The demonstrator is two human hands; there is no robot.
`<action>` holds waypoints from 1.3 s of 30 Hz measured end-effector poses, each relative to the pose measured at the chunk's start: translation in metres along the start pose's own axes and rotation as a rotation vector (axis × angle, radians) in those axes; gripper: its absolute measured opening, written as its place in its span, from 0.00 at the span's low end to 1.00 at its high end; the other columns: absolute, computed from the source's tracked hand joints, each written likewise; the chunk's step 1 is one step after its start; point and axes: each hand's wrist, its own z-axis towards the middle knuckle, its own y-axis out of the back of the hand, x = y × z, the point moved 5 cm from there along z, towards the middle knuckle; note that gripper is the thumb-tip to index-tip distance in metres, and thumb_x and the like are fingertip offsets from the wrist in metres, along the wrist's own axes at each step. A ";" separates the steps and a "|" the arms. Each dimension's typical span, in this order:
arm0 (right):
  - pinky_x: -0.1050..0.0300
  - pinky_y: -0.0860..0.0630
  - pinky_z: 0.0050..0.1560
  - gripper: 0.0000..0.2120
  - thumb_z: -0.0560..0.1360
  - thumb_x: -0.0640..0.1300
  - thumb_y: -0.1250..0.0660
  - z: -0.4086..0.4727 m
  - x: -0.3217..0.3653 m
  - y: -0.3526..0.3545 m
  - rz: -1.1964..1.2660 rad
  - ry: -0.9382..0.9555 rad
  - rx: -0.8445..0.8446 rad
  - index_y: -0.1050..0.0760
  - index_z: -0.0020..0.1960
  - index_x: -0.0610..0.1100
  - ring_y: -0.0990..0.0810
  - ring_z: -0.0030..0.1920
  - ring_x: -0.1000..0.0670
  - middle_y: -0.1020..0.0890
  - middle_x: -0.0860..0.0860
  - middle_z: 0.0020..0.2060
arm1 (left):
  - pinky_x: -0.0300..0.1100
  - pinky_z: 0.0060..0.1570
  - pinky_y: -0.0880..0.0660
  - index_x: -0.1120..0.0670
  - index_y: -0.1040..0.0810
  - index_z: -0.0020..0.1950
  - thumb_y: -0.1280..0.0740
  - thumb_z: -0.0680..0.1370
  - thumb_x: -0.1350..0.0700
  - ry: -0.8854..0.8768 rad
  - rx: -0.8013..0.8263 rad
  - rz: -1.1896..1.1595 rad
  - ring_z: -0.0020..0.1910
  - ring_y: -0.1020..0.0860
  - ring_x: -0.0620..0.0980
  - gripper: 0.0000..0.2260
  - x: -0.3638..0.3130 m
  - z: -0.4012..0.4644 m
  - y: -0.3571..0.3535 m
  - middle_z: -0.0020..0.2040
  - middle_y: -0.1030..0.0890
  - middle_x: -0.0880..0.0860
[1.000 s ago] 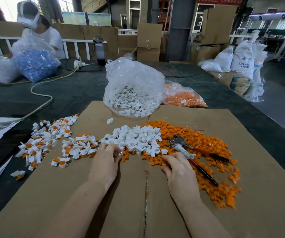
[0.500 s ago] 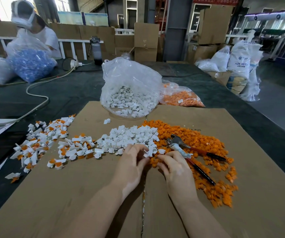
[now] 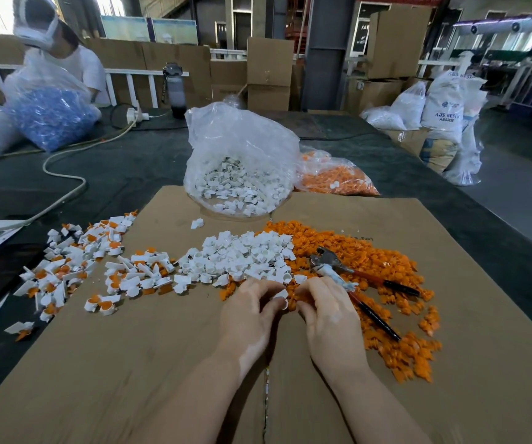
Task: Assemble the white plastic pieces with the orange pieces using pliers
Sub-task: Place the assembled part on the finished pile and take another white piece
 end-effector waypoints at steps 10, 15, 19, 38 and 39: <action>0.66 0.27 0.41 0.05 0.71 0.33 0.30 0.001 -0.006 0.006 0.274 -0.076 -0.015 0.23 0.41 0.42 0.23 0.40 0.56 0.21 0.53 0.36 | 0.28 0.34 0.32 0.47 0.26 0.39 0.31 0.75 0.56 0.055 0.009 -0.225 0.34 0.27 0.38 0.07 0.000 -0.004 0.001 0.34 0.24 0.45; 0.73 0.29 0.40 0.06 0.72 0.34 0.31 0.001 -0.009 0.003 0.368 -0.149 0.008 0.22 0.42 0.43 0.22 0.40 0.59 0.21 0.57 0.35 | 0.26 0.35 0.32 0.46 0.26 0.41 0.33 0.76 0.59 0.081 0.047 -0.257 0.37 0.24 0.40 0.08 0.001 -0.004 0.000 0.36 0.22 0.47; 0.66 0.25 0.45 0.05 0.73 0.36 0.31 0.000 -0.011 0.001 0.318 -0.169 0.020 0.19 0.46 0.44 0.20 0.43 0.57 0.18 0.55 0.39 | 0.27 0.36 0.30 0.47 0.25 0.42 0.33 0.76 0.60 0.076 0.086 -0.276 0.36 0.23 0.39 0.08 0.000 -0.005 0.000 0.34 0.20 0.47; 0.52 0.27 0.31 0.09 0.72 0.39 0.28 -0.001 -0.002 -0.005 0.070 -0.004 0.068 0.25 0.35 0.40 0.26 0.32 0.50 0.24 0.50 0.29 | 0.28 0.31 0.33 0.51 0.25 0.40 0.32 0.74 0.64 0.104 0.074 -0.336 0.29 0.27 0.37 0.08 0.001 -0.006 0.000 0.31 0.22 0.50; 0.52 0.26 0.33 0.08 0.72 0.40 0.29 -0.002 -0.002 -0.005 0.094 -0.010 0.078 0.24 0.36 0.41 0.25 0.33 0.51 0.23 0.51 0.31 | 0.28 0.32 0.33 0.50 0.25 0.40 0.33 0.74 0.64 0.105 0.061 -0.338 0.29 0.27 0.37 0.09 0.002 -0.005 0.001 0.32 0.22 0.50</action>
